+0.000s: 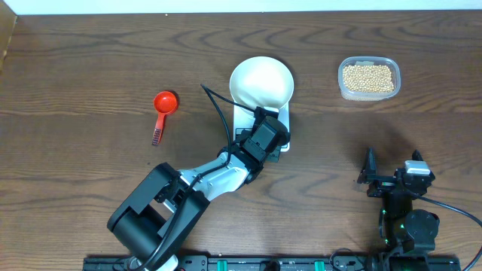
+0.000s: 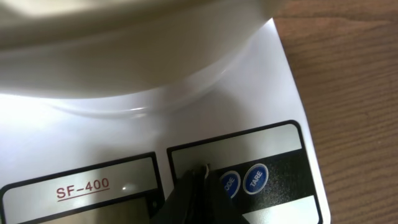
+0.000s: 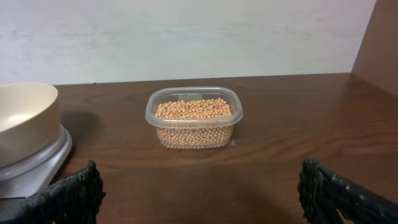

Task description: Scoop item into bowl and weigh 50g on scale

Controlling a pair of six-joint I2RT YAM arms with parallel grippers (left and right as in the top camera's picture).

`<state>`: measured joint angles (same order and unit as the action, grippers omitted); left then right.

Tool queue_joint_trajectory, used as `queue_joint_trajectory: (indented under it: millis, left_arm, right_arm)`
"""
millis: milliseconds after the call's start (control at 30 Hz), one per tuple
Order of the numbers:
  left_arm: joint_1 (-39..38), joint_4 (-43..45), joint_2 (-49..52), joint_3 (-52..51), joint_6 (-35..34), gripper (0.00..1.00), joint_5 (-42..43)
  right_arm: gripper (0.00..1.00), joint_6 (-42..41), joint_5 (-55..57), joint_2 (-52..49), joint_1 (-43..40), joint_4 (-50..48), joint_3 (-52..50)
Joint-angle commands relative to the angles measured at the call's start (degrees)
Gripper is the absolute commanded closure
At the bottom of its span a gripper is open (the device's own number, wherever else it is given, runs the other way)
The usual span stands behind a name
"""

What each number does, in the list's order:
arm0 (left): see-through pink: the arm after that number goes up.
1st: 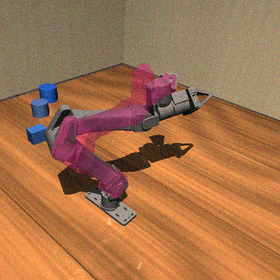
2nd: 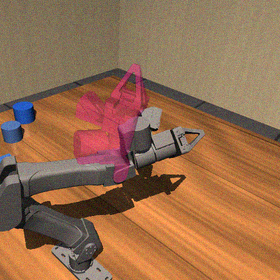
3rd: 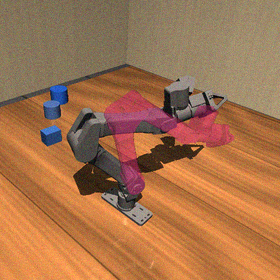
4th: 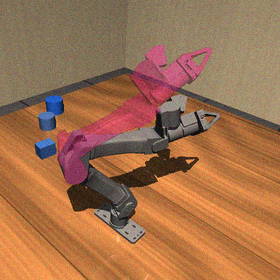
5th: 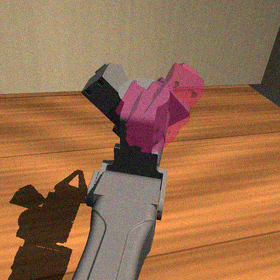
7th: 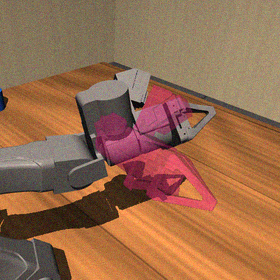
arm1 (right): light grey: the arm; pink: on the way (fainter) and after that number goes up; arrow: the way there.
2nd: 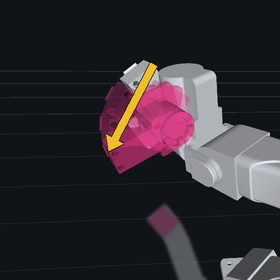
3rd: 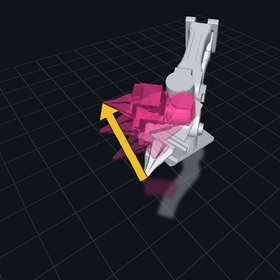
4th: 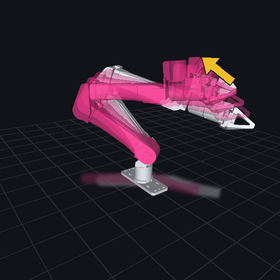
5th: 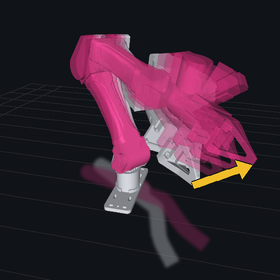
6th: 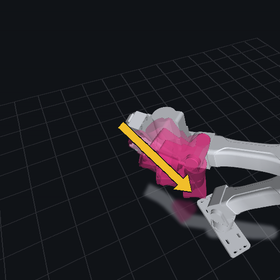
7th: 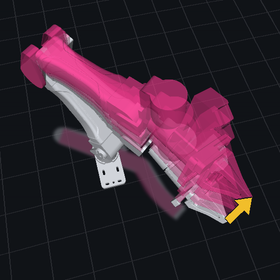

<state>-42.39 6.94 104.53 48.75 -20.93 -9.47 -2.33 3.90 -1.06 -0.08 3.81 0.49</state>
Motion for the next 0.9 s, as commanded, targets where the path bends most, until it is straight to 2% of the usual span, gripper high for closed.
queue_joint_trajectory:
  millis: [0, 300, 867]
  left_arm:
    - [0.8, -3.8, 10.3, -5.3, 0.3, 0.93, 5.0]
    - [0.8, -4.9, 9.6, -5.3, 0.2, 0.93, 4.2]
    - [0.8, -9.2, 8.8, -5.2, -6.0, 0.93, -3.5]
  right_arm:
    - [0.01, 0.3, 0.5, 0.0, 0.4, 0.0, -0.2]
    - [0.01, 0.3, 0.5, 0.0, 0.4, 0.0, -0.2]
    - [0.01, 0.3, 0.5, 0.0, 0.5, 0.0, -0.2]
